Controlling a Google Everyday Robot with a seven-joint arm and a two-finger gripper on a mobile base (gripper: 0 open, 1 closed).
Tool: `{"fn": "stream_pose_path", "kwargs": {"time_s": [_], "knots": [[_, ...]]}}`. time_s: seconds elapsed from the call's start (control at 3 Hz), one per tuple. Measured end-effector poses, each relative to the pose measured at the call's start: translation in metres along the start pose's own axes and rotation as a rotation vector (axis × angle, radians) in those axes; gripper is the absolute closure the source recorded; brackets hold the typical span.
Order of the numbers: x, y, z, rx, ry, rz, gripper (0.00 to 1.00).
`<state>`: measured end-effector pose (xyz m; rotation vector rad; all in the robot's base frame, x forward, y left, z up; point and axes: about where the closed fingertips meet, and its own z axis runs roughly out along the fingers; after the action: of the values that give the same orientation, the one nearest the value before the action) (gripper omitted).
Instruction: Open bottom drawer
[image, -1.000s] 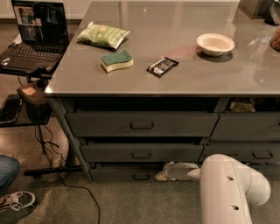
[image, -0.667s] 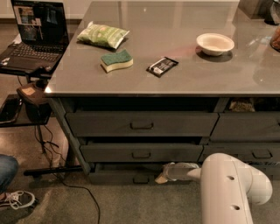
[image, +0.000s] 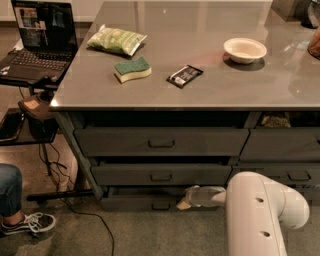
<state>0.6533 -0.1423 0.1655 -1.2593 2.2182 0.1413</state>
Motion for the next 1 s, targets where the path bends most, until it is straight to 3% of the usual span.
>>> {"fn": "stream_pose_path", "kwargs": {"time_s": [0.33, 0.67, 1.0], "knots": [[0.012, 0.018, -0.005, -0.016, -0.011, -0.026, 1.00], [0.009, 0.016, -0.010, -0.016, -0.011, -0.026, 1.00], [0.017, 0.034, -0.021, -0.010, -0.020, -0.016, 1.00]]}}
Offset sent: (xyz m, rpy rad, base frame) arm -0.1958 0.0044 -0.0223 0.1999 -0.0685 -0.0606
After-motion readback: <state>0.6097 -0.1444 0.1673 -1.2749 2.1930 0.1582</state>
